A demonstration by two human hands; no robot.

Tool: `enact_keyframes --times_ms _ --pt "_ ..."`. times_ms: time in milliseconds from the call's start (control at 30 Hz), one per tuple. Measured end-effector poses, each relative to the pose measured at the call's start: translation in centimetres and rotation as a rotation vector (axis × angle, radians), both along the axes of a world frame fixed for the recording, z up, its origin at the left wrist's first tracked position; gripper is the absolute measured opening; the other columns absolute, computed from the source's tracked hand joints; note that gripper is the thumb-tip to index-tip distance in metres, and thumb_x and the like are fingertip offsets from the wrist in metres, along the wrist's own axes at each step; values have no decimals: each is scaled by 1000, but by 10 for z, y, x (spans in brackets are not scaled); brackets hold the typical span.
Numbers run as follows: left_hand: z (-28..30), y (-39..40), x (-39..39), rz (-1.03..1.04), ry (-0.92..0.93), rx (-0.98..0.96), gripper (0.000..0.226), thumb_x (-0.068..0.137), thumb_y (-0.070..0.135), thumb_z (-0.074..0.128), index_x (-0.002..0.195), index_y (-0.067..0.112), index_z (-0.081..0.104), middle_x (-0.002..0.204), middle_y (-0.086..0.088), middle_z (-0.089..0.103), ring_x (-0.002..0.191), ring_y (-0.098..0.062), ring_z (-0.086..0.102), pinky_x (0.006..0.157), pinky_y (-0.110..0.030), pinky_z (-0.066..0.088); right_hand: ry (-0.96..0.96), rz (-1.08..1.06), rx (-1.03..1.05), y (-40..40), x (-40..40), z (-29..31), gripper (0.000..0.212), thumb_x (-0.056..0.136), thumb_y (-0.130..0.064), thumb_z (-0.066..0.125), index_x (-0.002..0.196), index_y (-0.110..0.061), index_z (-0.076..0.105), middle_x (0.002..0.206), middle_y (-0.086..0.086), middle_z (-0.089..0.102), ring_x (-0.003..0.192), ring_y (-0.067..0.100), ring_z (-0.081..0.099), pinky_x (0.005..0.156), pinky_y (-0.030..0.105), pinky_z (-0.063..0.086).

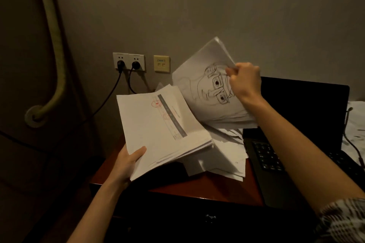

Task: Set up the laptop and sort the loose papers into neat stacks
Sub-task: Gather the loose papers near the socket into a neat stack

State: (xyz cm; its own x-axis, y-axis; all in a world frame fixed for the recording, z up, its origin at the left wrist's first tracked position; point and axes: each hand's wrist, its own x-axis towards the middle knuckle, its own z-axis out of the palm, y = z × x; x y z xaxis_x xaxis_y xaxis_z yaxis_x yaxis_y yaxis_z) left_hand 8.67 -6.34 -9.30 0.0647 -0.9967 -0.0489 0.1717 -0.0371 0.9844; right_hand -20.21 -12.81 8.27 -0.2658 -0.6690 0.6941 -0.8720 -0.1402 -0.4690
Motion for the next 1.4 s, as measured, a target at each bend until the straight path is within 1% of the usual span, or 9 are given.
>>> enact_keyframes --times_ms 267,533,667,733,867,1000,1100,1167,1400 --pt "6 -9 -2 -117 -212 127 25 91 -3 51 112 12 49 95 -3 56 79 -13 54 62 -22 41 348 372 -494 42 52 -31 18 90 -13 56 97 -6 71 77 12 70 65 26 66 52 34 52" --pt "20 -13 2 -129 162 319 60 98 57 16 103 17 61 92 -8 70 88 -27 64 71 -35 49 598 605 101 84 92 -186 31 67 -3 46 86 -13 69 58 1 62 46 22 58 35 23 44" --pt "25 -23 3 -181 -37 462 41 93 43 52 116 11 56 111 -11 65 104 -28 60 93 -40 45 685 662 330 93 93 -176 58 92 -55 22 107 -19 64 90 2 68 77 21 63 59 28 44" --pt "25 -23 -2 -158 -249 462 25 92 19 60 114 9 54 113 -9 61 95 -23 57 84 -37 46 610 644 430 98 90 -163 66 92 -60 7 118 -28 59 110 0 65 98 20 59 73 31 40" --pt "18 -19 -4 -124 -189 309 39 91 2 57 127 14 48 114 -4 59 91 -19 57 74 -34 48 -32 441 495 72 62 -160 41 99 -37 43 136 -21 48 136 3 53 118 18 52 99 34 42" --pt "11 -6 1 -68 -133 144 40 88 5 63 123 20 49 120 -6 60 108 -27 60 90 -49 51 -442 271 647 43 23 -163 85 82 -37 71 149 -21 20 147 5 36 131 26 41 103 45 42" --pt "16 4 0 -68 -73 -11 35 87 7 62 113 28 50 113 -5 61 105 -26 63 80 -41 56 -761 475 727 31 7 -150 93 68 -40 81 144 -13 35 131 0 55 116 22 56 94 38 50" --pt "25 8 -5 -34 -18 -105 40 86 7 63 115 30 49 113 -2 62 103 -21 64 81 -39 56 -841 663 686 33 9 -132 55 76 -26 75 126 -12 56 115 0 66 102 16 64 82 27 55" --pt "74 -7 -29 223 -109 -466 30 89 11 60 114 23 48 102 9 59 83 4 65 63 -14 52 -785 608 59 43 36 -80 21 74 -6 78 84 -17 63 77 -9 65 64 -1 64 58 11 50"
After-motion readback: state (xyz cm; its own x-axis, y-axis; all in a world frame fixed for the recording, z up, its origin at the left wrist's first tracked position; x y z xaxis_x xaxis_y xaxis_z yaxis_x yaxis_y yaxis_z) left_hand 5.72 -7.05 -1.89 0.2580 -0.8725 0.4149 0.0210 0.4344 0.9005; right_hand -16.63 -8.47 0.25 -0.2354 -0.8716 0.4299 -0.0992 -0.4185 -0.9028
